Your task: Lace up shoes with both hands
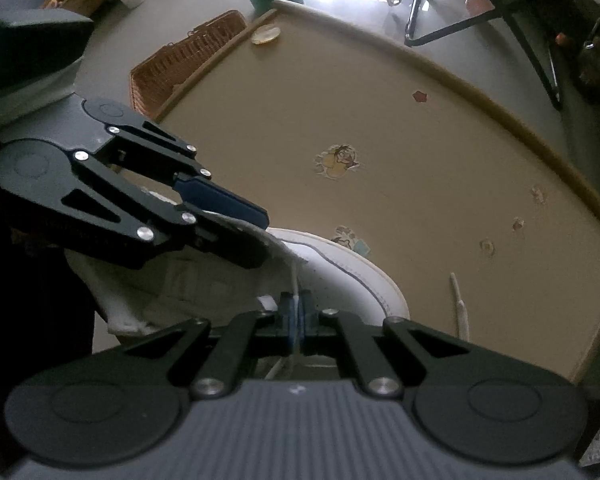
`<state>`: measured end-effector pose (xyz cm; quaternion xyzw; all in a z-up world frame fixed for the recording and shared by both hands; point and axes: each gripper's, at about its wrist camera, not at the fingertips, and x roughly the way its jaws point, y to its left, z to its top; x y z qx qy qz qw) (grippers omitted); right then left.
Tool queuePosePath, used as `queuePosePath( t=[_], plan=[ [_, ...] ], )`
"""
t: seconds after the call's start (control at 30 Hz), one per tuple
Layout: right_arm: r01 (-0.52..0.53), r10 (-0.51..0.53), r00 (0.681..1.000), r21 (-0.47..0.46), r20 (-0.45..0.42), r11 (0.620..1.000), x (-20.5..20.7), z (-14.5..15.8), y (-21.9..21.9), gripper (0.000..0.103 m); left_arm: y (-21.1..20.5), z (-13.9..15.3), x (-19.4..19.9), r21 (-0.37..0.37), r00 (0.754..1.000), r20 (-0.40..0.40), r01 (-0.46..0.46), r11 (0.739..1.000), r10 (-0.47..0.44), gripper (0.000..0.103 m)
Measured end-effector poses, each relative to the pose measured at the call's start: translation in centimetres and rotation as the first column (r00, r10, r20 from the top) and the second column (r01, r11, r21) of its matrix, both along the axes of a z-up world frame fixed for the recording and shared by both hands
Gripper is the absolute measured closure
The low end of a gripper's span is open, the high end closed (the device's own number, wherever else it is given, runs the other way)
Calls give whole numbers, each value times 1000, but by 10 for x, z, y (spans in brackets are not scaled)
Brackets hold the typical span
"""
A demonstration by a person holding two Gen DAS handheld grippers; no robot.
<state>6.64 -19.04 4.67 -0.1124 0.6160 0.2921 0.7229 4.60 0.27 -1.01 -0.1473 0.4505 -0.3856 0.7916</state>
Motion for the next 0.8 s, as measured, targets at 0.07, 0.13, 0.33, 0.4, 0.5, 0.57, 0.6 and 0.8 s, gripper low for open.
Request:
queuePosePath(
  t=[0.07,0.13,0.33,0.4,0.5,0.57,0.6,0.8],
  plan=[
    [-3,3,1000,-10,11,1000,-2,0,2,101,-3,4,-2,31,999,40,23,999,-25,80],
    [-11,12,1000,-23,19,1000,-2,0,6,101,-5,9,-4,68,996,75,45,997,-50,80],
    [-36,39,998,-65,43,997,-1,0,16,101,-7,20,-7,146,981,156,92,985,-114,82],
    [-39,43,998,-77,53,996,-1,0,19,101,-6,23,-9,164,975,178,103,981,-132,82],
    [-37,45,996,-93,78,995,-4,2,22,101,-7,28,-12,200,965,212,115,973,-157,82],
    [-43,54,993,-105,104,994,-7,2,25,101,-7,31,-13,220,959,228,115,969,-166,82],
    [-46,59,991,-110,116,993,-9,2,26,100,-7,33,-14,227,959,233,110,968,-164,82],
    [-36,48,989,-89,142,995,-16,8,16,88,-3,42,-20,258,962,243,64,964,-129,80]
  ],
)
